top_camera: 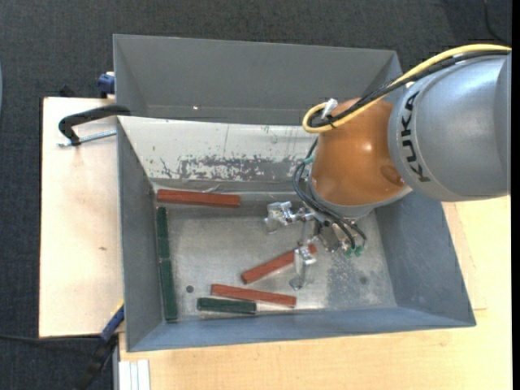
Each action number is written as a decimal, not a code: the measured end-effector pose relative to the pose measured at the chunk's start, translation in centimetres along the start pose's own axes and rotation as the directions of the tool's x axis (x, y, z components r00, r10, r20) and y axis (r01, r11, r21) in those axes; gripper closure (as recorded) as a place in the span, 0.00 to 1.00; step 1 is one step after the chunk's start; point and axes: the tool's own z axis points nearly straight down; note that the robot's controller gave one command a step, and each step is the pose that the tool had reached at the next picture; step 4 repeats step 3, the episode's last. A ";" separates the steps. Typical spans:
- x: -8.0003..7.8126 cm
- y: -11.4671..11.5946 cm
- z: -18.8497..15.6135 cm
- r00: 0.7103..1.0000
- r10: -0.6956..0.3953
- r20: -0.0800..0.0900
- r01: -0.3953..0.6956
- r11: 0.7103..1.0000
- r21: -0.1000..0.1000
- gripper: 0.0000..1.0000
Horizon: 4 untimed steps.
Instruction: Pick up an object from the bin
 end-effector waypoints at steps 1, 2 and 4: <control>-0.9 1.4 4.7 1.000 -0.008 0.001 0.008 1.000 0.001 0.00; -1.3 2.2 5.5 1.000 -0.007 0.003 0.007 1.000 0.004 1.00; -1.3 2.3 5.3 1.000 -0.008 0.004 0.008 1.000 0.003 1.00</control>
Offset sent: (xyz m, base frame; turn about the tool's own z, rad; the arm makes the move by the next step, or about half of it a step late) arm 0.0036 0.0265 -0.0549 -0.0092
